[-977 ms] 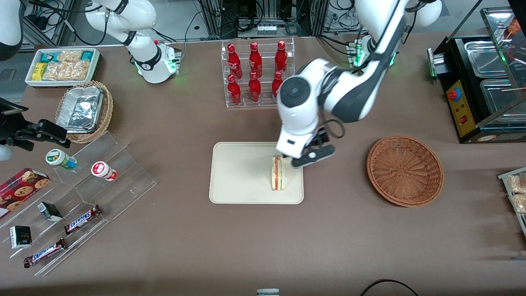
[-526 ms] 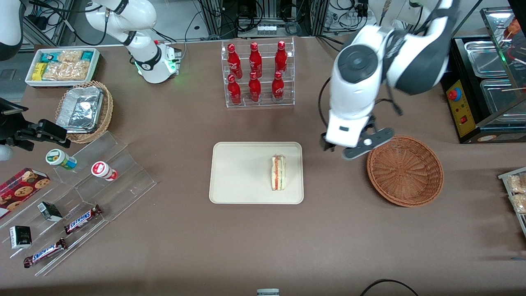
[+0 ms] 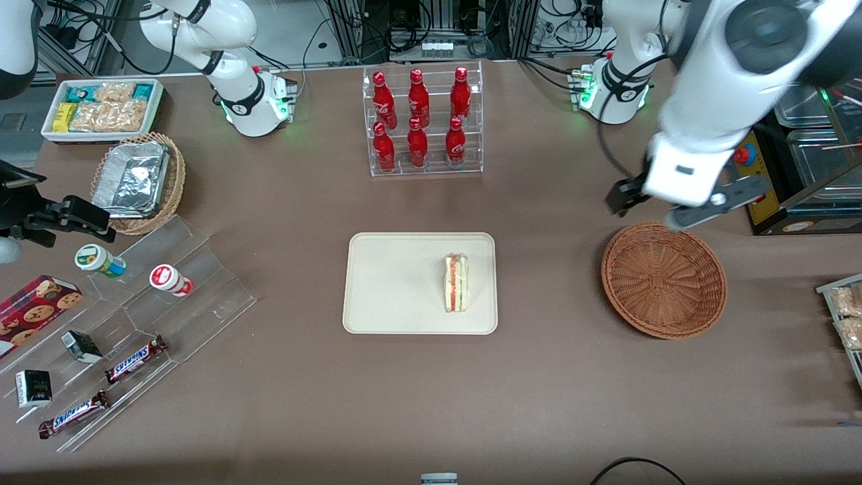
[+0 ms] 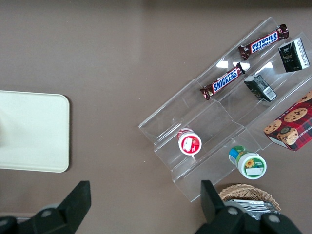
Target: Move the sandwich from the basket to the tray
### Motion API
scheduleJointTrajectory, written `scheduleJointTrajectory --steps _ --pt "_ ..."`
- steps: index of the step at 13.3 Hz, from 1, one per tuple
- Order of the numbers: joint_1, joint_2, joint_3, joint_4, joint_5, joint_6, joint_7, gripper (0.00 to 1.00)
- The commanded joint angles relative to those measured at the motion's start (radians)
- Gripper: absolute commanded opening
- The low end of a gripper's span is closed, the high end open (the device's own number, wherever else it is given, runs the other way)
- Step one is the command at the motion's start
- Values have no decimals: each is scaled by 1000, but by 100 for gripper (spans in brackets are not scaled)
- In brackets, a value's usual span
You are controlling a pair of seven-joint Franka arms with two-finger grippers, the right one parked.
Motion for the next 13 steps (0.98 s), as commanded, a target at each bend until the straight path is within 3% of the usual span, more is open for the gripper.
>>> scheduleJointTrajectory --steps 1,9,11,13 --pt "91 -126 -20 -114 -54 -1 122 100" --pt "266 -222 -24 -184 -109 -35 291 100" --pt "338 -211 -87 -168 -124 -37 293 100" --pt "345 -200 -93 -156 -123 -40 312 100"
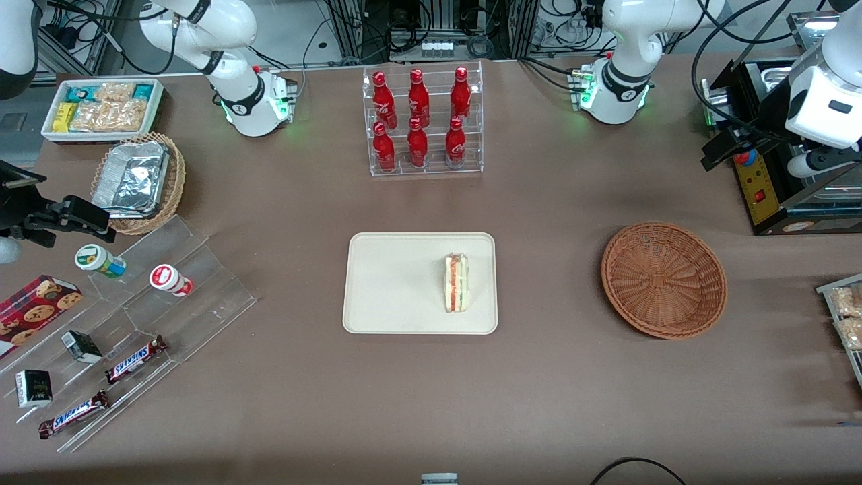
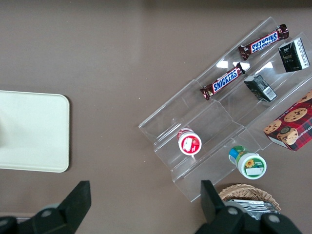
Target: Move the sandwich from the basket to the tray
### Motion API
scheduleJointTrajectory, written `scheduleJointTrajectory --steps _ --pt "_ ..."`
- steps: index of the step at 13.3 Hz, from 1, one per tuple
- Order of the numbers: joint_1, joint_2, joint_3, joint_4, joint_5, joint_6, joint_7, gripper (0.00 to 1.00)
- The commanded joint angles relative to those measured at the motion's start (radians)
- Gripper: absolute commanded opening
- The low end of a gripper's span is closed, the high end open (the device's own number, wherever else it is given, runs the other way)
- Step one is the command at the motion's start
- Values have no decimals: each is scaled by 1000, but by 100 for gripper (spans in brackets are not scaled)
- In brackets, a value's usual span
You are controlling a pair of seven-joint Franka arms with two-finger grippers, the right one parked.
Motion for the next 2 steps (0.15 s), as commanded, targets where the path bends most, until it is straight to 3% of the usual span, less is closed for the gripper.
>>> scheduleJointTrajectory --steps 1,2 --pt "32 -2 -28 15 -14 -13 86 100" --pt "32 -3 -26 15 -9 -16 122 100"
